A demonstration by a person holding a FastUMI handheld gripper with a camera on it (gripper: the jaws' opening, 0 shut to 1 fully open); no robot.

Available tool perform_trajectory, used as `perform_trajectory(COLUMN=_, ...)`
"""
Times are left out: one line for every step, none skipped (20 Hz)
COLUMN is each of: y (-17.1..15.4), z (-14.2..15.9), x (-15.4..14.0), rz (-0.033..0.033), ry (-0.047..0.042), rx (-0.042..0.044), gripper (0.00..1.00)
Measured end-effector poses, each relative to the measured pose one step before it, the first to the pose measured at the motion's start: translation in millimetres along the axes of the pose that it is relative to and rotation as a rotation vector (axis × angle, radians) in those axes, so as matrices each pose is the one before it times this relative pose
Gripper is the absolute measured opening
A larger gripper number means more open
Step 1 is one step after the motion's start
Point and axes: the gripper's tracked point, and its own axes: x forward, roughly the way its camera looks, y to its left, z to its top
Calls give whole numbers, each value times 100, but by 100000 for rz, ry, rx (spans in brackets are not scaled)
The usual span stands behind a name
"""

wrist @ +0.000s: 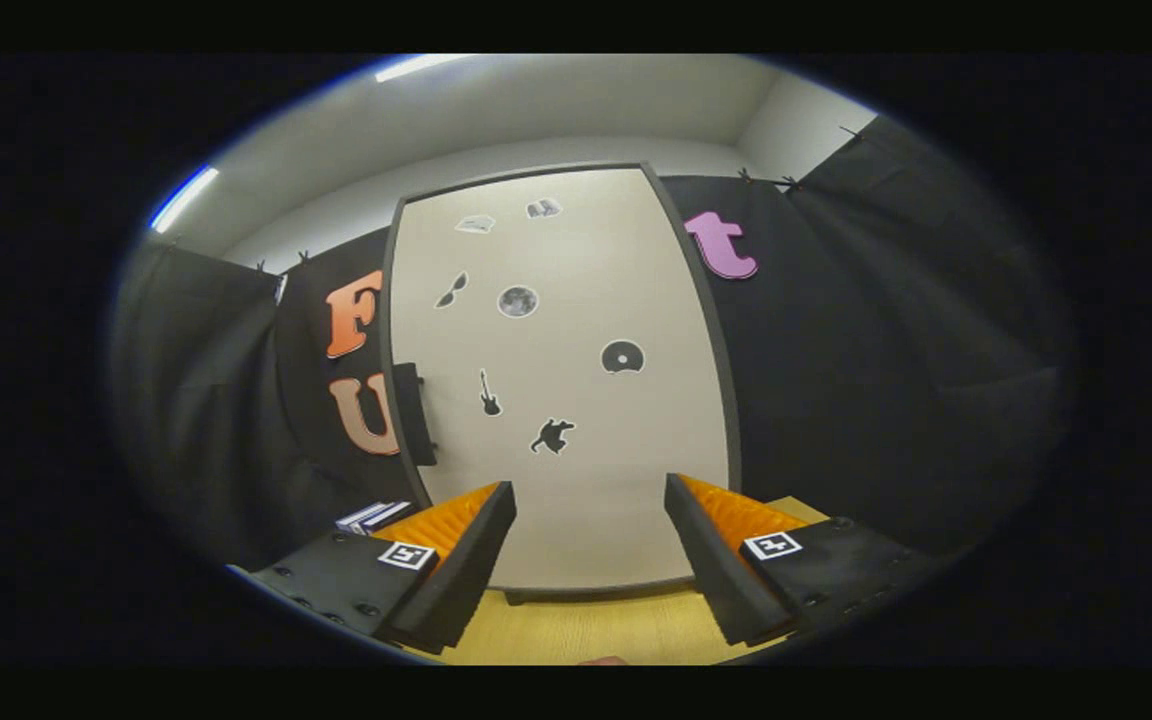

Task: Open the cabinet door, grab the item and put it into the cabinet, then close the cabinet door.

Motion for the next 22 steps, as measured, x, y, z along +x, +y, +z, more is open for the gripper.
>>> perform_trajectory(y=-728, z=-72, x=-707, rz=-910, ry=-229, rx=-1160, gripper=97)
perform_trajectory(y=-625, z=-141, x=-712, rz=-748, ry=-64, rx=-956, gripper=97)
perform_trajectory(y=-401, z=-180, x=-639, rz=52, ry=65, rx=-341, gripper=97)
perform_trajectory(y=-276, z=-295, x=-703, rz=448, ry=433, rx=193, gripper=97)
perform_trajectory(y=-282, z=-337, x=-691, rz=459, ry=592, rx=683, gripper=97)
perform_trajectory(y=-330, z=-174, x=-558, rz=463, ry=286, rx=870, gripper=97)
perform_trajectory(y=-299, z=-154, x=-493, rz=656, ry=34, rx=415, gripper=97)
perform_trajectory(y=-471, z=-124, x=-445, rz=-231, ry=34, rx=-231, gripper=97)
perform_trajectory(y=-600, z=-115, x=-278, rz=-729, ry=-44, rx=-767, gripper=97)
perform_trajectory(y=-494, z=-63, x=-347, rz=-453, ry=-96, rx=-943, gripper=97)
perform_trajectory(y=-351, z=-84, x=-347, rz=-41, ry=82, rx=-429, gripper=97)
perform_trajectory(y=-177, z=-6, x=-376, rz=464, ry=118, rx=439, gripper=97)
perform_trajectory(y=20, z=24, x=-279, rz=1046, ry=-92, rx=1001, gripper=97)
perform_trajectory(y=-75, z=19, x=-268, rz=875, ry=-42, rx=846, gripper=97)
perform_trajectory(y=-111, z=-22, x=-217, rz=588, ry=-20, rx=182, gripper=97)
perform_trajectory(y=-191, z=-136, x=-161, rz=313, ry=68, rx=-479, gripper=97)
perform_trajectory(y=-171, z=-87, x=-133, rz=-44, ry=68, rx=-895, gripper=97)
perform_trajectory(y=-201, z=-60, x=-242, rz=85, ry=-63, rx=-599, gripper=97)
perform_trajectory(y=-1, z=9, x=-120, rz=538, ry=-134, rx=83, gripper=97)
perform_trajectory(y=-10, z=29, x=-57, rz=580, ry=-50, rx=413, gripper=97)
perform_trajectory(y=-28, z=-93, x=79, rz=432, ry=156, rx=489, gripper=97)
perform_trajectory(y=-71, z=-94, x=131, rz=446, ry=238, rx=507, gripper=97)
